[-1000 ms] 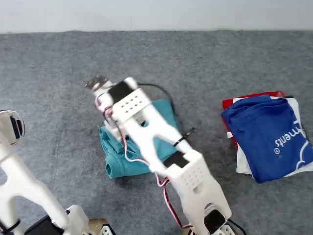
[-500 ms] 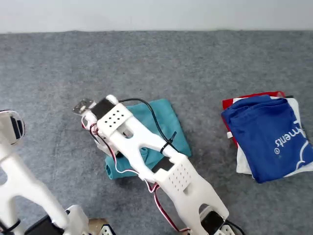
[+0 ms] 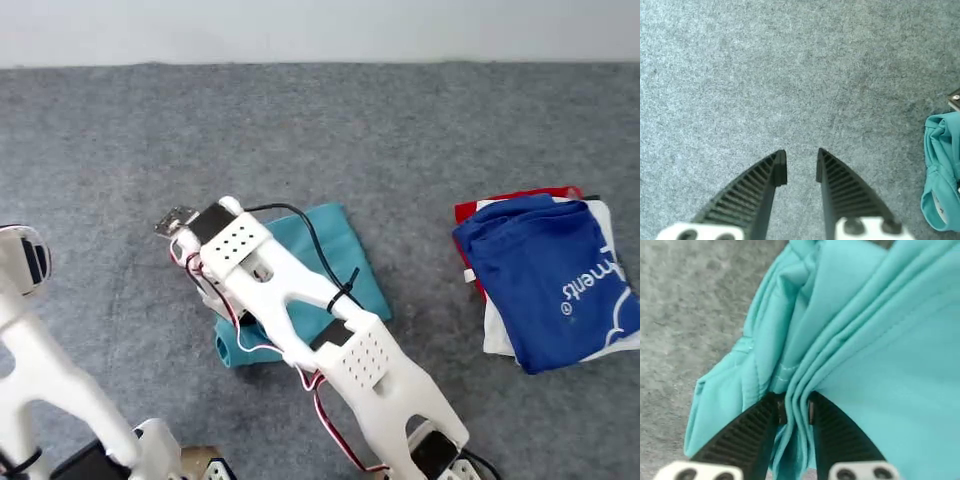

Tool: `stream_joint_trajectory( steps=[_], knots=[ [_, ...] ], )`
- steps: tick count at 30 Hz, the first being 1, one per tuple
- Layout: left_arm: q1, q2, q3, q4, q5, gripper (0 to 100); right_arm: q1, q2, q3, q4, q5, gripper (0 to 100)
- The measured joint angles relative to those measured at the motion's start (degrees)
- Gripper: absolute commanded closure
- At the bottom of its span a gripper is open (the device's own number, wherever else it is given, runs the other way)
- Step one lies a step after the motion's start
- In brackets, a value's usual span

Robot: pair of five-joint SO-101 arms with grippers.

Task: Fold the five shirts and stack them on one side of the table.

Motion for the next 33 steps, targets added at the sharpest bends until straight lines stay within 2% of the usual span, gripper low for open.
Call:
stream_joint_trajectory(
  steps=[5, 19, 33],
  knots=[
    [0.0, 0.0, 0.0, 0.0, 0.0, 89, 2.02, 0.0, 0.0, 0.0, 0.0, 99.0],
    [0.0, 0.0, 0.0, 0.0, 0.0, 89, 2.46, -5.27, 0.0, 0.0, 0.0, 98.8],
    [0.0, 0.0, 0.0, 0.0, 0.0, 89, -7.74, -6.95, 3.34, 0.0, 0.0, 98.7]
  ],
)
